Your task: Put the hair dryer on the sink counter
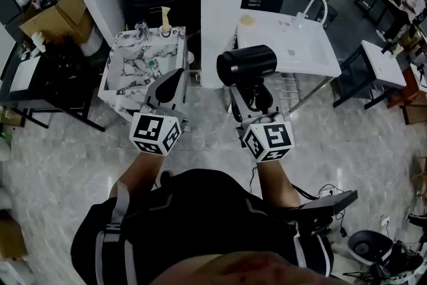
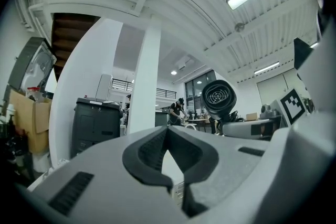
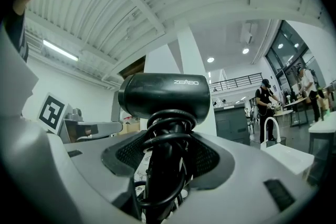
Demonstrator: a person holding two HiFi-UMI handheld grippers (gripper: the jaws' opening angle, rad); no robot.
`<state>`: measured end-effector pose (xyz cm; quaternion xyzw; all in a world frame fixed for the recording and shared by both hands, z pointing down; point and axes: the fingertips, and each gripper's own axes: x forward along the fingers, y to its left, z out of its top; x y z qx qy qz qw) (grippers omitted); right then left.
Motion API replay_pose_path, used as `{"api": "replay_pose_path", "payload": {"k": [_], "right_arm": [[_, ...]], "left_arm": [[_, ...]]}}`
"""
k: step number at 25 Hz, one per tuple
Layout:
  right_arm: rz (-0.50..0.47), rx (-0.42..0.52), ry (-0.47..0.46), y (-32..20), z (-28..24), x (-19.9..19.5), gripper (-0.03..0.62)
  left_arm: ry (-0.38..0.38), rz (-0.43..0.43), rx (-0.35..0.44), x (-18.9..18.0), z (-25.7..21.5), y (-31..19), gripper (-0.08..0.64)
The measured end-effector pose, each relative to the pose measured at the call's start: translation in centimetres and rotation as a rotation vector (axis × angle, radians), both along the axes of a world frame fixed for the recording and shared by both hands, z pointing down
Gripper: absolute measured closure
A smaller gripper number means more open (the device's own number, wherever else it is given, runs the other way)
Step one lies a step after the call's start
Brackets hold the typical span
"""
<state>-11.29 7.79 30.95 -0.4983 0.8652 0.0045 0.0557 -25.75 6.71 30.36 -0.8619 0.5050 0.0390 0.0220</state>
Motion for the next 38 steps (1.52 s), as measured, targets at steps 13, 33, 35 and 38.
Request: {"api": "replay_pose_path", "payload": {"k": [13,33,35,38], "right_arm": [[0.018,0.008,-0.003,2.6,0.1,9.5,0.331],[0.164,-0.003,-0.037,4.0,1.2,21.9,0.331],[0.184,-0.009,-0.031,3.4,1.5,22.7,0.331],[0.211,-0.008,-0.018,2.2,1.7,24.1,0.331]], "left_arm": [[-0.028,0.077,0.004,10.6,-0.3,1.8,0.555],[-0.048,0.191,-0.042,22.8,1.3,1.0,0.555],[-0.043,0.215,-0.051,23.9,1.8,0.2,0.555],[-0.030,0.253,-0.053,25.7,2.2,-1.6,0.555]]}}
